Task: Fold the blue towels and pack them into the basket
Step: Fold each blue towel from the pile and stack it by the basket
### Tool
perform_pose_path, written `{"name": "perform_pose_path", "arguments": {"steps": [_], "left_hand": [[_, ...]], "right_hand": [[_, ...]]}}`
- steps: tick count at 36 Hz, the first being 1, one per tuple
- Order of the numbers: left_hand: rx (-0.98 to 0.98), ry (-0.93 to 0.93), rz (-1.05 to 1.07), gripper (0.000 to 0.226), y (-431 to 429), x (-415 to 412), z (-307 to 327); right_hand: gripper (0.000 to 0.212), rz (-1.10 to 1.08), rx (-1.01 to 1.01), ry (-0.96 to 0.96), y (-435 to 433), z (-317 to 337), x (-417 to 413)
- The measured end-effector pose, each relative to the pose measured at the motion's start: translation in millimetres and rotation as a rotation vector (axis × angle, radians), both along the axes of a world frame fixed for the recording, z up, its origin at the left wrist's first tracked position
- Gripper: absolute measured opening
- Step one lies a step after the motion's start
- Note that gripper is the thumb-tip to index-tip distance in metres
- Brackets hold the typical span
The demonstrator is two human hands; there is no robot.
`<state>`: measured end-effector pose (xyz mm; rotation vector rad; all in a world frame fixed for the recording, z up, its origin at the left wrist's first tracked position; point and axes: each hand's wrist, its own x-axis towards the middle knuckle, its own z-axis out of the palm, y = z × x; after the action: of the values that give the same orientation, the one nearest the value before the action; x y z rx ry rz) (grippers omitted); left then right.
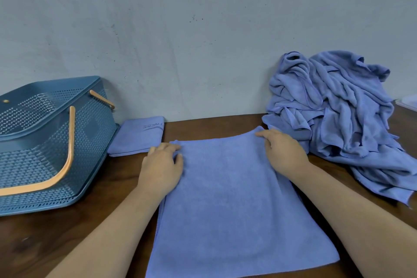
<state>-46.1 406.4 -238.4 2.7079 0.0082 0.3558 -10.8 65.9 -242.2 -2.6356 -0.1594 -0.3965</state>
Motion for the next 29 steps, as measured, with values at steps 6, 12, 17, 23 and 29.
{"name": "perform_pose_path", "arguments": {"steps": [6,12,17,23,29], "left_hand": [[0.011,0.010,-0.008,0.042,0.2,-0.5,0.8],[-0.020,0.029,0.027,0.054,-0.5,-0.6,9.6],[0.130,0.117,0.033,0.053,-7.0,-2.6,7.3],[0.168,0.134,0.024,0.054,-4.5,0.7,4.5],[0.149,0.156,0.028,0.056,-5.1,-0.1,5.4]], "right_hand": [[0.040,0.037,-0.109,0.013,-0.8,-7.3,3.7],[0.041,0.019,-0.129,0.017,0.3,-9.4,4.7],[0.042,0.022,-0.149,0.031,-0.4,-8.3,6.0],[0.044,-0.038,-0.130,-0.014,3.8,5.3,5.6],[0.048,-0.046,-0.253,0.138,3.7,0.4,5.5]]}}
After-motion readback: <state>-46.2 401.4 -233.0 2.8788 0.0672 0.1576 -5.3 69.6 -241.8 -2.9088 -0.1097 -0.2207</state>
